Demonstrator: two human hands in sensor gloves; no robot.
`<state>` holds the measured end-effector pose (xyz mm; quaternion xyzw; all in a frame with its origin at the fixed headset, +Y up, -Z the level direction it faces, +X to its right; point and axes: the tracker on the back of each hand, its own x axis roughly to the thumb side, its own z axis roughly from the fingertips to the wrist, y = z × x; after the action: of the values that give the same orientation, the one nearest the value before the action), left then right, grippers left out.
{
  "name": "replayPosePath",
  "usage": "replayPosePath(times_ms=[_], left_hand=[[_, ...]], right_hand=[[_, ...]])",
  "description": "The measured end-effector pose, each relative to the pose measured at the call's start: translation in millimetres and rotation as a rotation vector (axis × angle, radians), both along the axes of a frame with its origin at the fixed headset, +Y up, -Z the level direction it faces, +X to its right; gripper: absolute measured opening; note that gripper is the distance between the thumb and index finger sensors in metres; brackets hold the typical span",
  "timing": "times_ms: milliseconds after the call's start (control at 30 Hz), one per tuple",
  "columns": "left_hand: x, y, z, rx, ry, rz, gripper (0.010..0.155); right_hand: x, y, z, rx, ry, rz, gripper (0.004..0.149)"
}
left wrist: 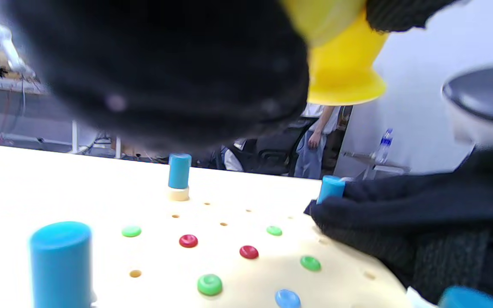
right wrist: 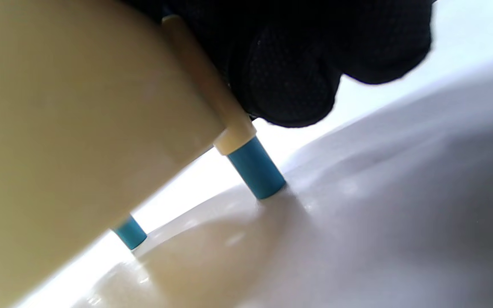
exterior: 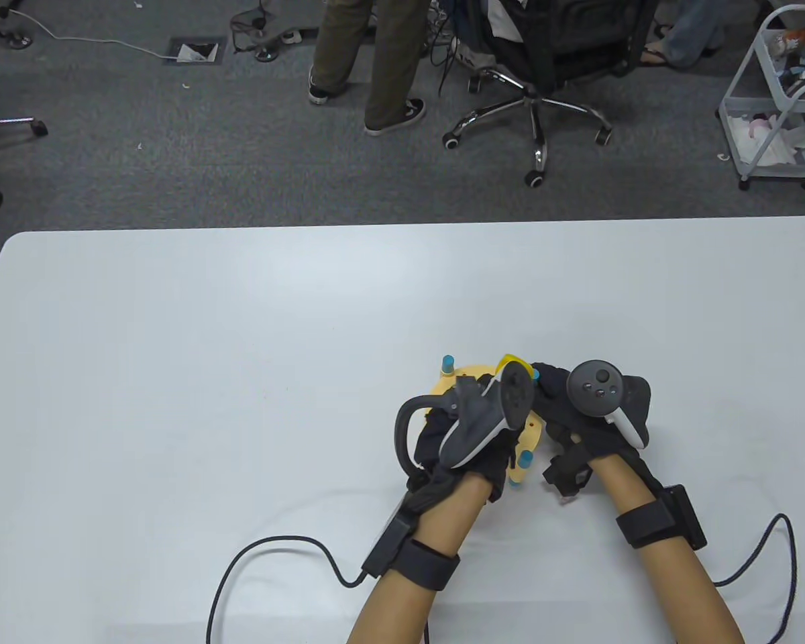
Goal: Hammer toy nails into tap bench
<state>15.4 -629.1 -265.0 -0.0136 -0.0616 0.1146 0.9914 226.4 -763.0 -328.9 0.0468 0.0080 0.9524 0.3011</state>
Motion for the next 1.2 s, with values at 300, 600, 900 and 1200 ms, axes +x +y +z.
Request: replayPosePath(times_ms=[300,600,900,1200], left_hand=[[-114.5,-60.1,8.6,-0.067,0.093,0.386,0.066],[-153.9,-96.7,3.5,-0.186,0.211,0.429,0.066],[-153.9,-97.8,4.8,-0.199,0.205,0.444,0.067],[-151.3,-97.5,5.7,-0.194,0.19,0.459,0.067]], right_hand=[[53.1,23.6,28.7,-0.044,0.01,0.152,0.054],[19.5,-9.3,56.4,-0.105,-0.084,0.516,0.05],[-8.4,-12.7,61.0,-0.118,-0.204,0.81,0.051],[8.4,-16.8,61.4,-0.12,-0.159,0.639,0.055]])
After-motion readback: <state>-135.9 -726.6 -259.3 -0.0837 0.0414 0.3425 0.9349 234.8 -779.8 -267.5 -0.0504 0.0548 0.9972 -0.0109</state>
